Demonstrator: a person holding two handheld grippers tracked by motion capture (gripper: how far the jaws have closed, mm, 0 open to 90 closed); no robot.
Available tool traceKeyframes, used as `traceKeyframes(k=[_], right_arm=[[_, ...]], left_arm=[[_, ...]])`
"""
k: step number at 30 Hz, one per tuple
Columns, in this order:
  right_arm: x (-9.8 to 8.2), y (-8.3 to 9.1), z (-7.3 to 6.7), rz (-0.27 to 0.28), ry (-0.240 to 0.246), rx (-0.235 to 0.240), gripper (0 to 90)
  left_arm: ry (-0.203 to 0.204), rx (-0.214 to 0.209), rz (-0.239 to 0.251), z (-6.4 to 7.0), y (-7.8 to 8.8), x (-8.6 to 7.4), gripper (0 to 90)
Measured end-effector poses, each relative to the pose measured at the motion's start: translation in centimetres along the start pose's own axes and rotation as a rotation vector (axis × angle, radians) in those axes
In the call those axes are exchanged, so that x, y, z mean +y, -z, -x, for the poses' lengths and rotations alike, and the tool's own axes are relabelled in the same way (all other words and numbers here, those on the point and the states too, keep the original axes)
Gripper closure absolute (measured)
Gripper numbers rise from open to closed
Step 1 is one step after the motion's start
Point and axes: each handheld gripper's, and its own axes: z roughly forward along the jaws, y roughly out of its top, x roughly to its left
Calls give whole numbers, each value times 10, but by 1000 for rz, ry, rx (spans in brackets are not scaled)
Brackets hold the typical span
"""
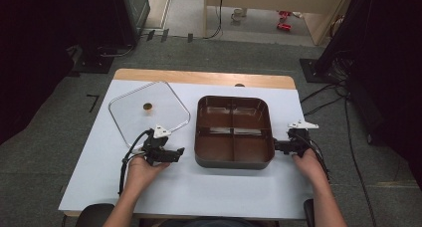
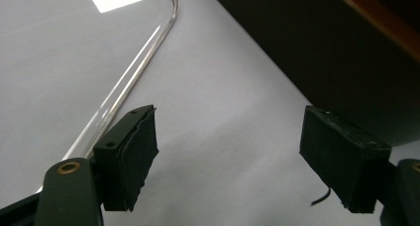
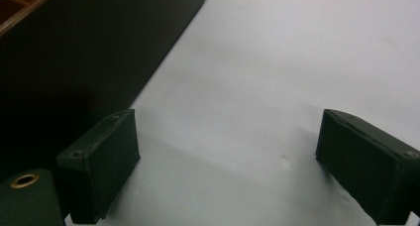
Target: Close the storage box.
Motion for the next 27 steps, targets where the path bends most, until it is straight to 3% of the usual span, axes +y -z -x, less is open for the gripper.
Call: traceKeyframes(k=[3,15,20,27], right_arm=[[0,0,0,1,0,0,90],[0,0,0,0,0,0,90],[0,0,0,0,0,0,90],[0,0,0,0,1,0,90]], left_arm=[[13,-45,-6,-7,5,3,251],[26,-54,9,-18,15,11,253],[-1,-50,2,-19,17,15,253],[24,-33,18,-35,14,22,253]])
